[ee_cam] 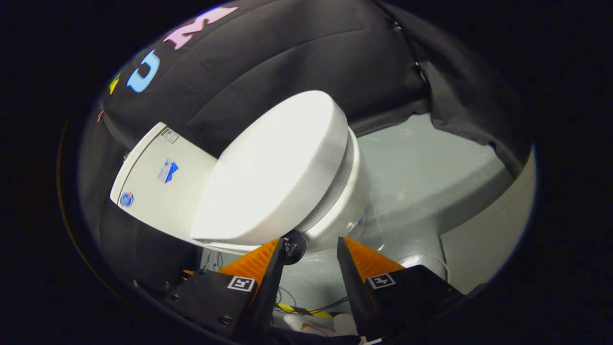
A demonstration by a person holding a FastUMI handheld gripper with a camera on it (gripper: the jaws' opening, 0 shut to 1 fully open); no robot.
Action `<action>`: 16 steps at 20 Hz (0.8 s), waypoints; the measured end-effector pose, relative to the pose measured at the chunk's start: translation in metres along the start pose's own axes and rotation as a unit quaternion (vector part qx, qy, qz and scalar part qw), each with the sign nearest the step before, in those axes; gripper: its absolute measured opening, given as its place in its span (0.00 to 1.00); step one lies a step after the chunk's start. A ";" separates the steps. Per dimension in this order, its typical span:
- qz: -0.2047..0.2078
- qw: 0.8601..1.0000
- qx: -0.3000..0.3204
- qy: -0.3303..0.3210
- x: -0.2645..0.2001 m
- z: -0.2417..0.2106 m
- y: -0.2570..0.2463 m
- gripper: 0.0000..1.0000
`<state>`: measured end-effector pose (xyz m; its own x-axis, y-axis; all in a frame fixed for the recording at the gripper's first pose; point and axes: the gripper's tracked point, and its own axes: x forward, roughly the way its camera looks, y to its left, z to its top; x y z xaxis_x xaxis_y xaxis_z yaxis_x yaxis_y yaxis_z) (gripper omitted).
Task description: Open the toilet lid.
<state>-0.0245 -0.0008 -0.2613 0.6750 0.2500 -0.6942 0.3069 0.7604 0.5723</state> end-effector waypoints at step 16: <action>0.059 0.993 0.100 0.027 0.007 0.003 0.010 0.15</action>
<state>-0.0144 0.0062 -0.2594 0.6793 0.3658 -0.6362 0.3580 0.5916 0.7224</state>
